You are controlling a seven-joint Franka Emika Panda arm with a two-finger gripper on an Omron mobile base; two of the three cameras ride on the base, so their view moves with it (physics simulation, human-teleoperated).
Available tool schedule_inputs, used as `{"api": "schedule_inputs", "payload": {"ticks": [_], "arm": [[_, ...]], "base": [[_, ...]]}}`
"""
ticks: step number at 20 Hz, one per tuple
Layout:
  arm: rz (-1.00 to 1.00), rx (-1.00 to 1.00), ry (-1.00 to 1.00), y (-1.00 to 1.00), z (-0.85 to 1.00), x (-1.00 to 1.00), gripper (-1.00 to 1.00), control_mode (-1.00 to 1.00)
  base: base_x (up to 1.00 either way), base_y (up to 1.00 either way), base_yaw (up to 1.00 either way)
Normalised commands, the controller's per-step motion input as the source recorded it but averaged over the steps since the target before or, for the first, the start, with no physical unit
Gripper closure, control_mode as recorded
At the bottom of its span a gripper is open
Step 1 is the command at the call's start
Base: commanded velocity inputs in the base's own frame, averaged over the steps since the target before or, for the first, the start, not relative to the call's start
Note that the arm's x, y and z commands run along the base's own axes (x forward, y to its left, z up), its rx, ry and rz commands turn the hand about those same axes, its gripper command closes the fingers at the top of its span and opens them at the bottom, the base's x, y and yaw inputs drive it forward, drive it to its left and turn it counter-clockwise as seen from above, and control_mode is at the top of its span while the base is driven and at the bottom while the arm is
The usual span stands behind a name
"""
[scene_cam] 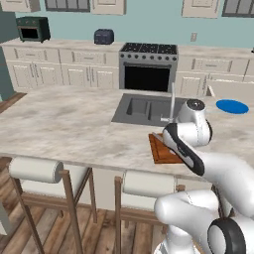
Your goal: Pick up the knife from the drawer and place it on the cutting board. Then place the meat from the plate to the cutting board.
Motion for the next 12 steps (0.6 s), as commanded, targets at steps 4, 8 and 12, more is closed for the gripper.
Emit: {"api": "schedule_inputs", "payload": {"ticks": [4,8,12], "arm": [[0.00,0.00,0.14,0.00,-0.35,0.38,1.00,-1.00],[0.00,0.00,0.11,0.00,-0.22,0.35,1.00,-1.00],[0.00,0.00,0.13,0.00,-0.23,0.31,1.00,-1.00]], "base": [[0.00,0.00,0.00],[0.00,0.00,0.00],[0.00,0.00,0.00]]}}
